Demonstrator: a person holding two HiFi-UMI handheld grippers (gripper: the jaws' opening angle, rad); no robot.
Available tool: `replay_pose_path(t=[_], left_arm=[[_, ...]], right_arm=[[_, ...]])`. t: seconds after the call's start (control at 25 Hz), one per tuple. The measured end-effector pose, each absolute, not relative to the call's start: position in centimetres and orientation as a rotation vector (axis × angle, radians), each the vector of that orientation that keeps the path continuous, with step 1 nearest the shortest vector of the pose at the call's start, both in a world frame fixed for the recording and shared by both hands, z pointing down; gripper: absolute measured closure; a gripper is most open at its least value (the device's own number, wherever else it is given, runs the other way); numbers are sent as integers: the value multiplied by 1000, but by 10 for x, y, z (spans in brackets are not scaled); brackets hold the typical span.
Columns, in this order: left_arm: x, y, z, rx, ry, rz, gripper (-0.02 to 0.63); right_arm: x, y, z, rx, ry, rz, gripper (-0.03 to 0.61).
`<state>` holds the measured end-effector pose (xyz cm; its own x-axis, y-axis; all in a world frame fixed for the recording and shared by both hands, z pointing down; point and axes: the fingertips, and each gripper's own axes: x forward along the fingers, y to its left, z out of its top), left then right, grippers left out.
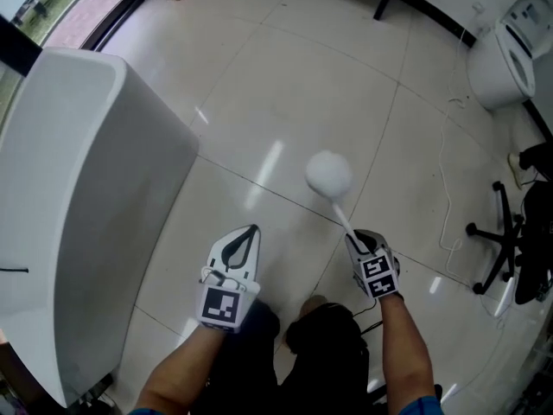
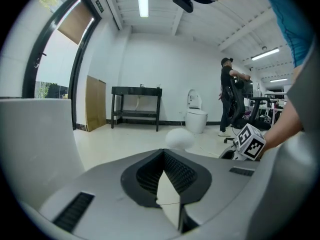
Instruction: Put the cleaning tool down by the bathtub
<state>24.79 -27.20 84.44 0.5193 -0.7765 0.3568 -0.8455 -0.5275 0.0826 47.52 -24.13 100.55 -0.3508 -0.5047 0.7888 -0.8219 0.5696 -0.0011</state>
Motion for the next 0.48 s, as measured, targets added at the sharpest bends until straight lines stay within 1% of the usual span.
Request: replay_pose_path(t=[0.2, 0.48], left_arm=[[245, -254, 724, 2551, -1345, 383, 618], [213, -225, 565, 2546, -1351, 293, 618]], right_arm=[[461, -235, 849, 1224, -2087, 505, 486], [422, -224, 612, 1430, -2190, 283, 486]])
